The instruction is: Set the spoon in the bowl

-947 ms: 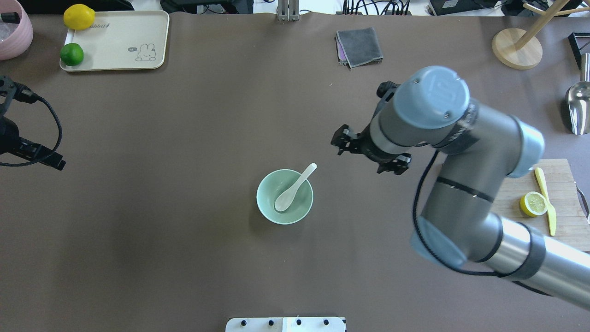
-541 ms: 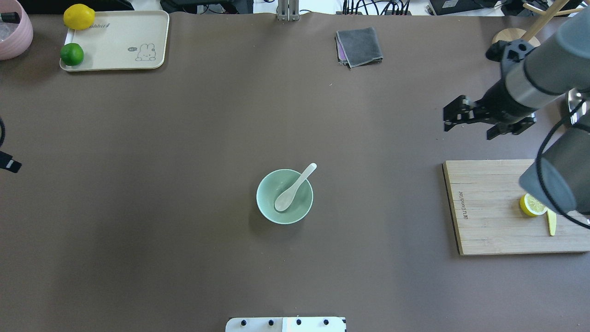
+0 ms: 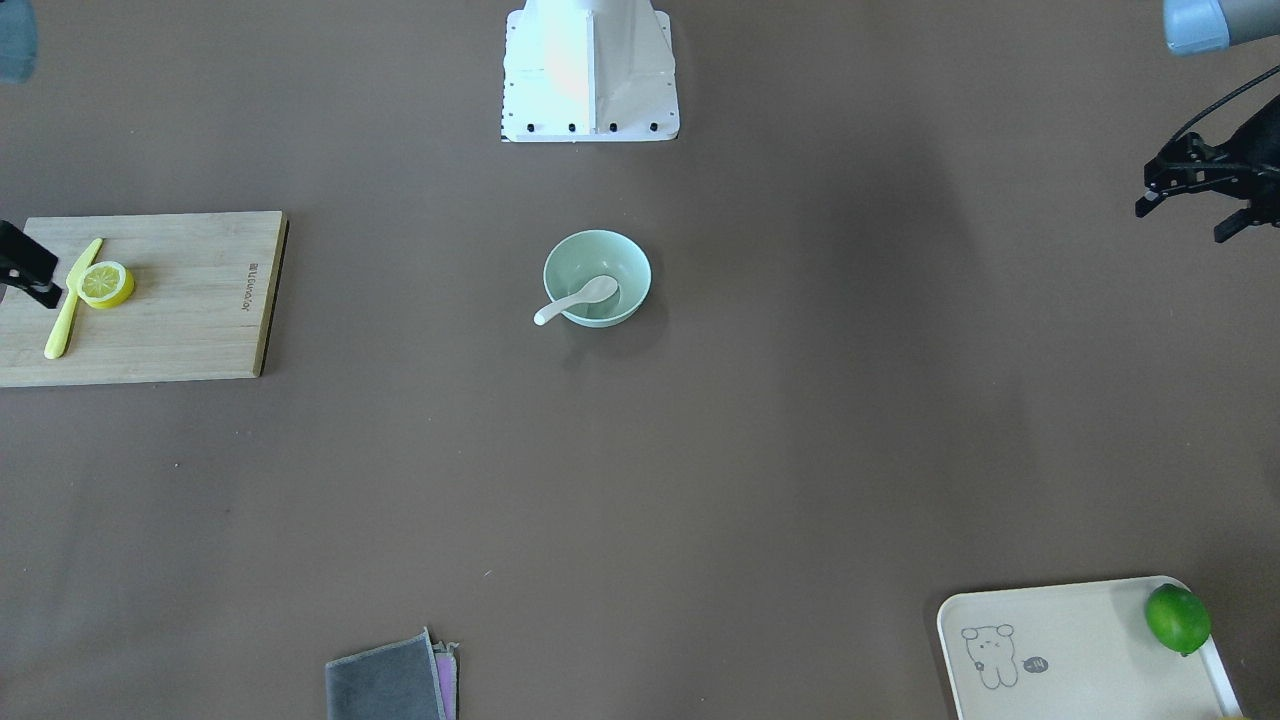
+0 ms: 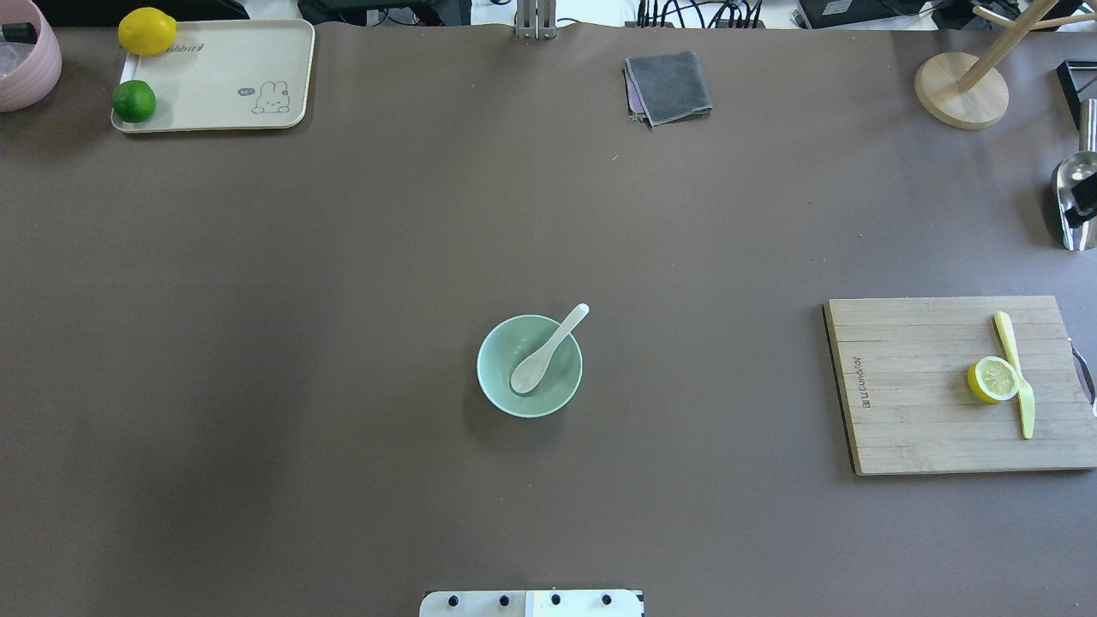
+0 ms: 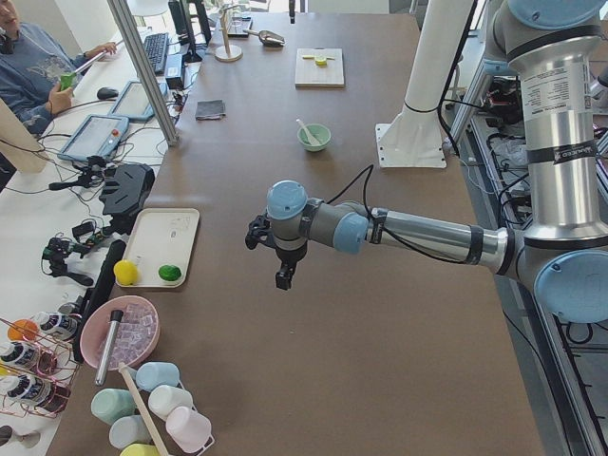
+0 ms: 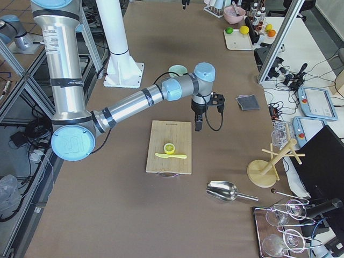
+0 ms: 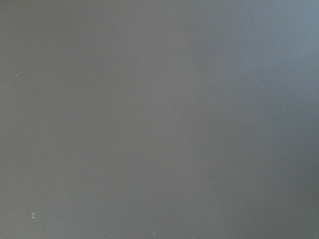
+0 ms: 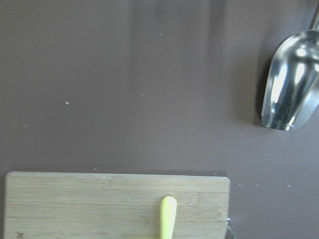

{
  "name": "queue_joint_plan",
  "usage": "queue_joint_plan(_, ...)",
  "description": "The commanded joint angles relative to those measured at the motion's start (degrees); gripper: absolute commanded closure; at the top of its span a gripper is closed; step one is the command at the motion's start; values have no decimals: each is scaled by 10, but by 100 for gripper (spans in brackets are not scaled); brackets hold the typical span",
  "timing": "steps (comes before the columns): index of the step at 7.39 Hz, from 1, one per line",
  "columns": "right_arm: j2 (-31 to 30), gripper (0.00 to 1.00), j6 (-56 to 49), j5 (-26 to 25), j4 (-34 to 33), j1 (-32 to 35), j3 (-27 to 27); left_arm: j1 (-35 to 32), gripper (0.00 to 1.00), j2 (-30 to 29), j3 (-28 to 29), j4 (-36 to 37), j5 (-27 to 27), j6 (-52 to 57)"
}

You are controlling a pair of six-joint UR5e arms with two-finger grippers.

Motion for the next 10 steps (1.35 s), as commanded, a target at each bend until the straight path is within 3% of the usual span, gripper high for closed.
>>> queue_joint_plan(1,-20,0,-115,-1,-1,52,-52,-45,2,-8,49,25,-79,15)
queue_joint_plan(4,-47,0,-159,-1,2,72,-52,-54,2,-20,67,39,-79,14)
queue_joint_plan(6,-98,0,-155,0,82,78,-56,-54,2,-41,67,44,-25,15)
queue_joint_plan(8,-110,0,-158,38,91,91,-52,-51,2,-72,62,71,8,21)
queue_joint_plan(10,-118,0,-159,37,98,92,-54,-53,2,-77,52,122,9,39)
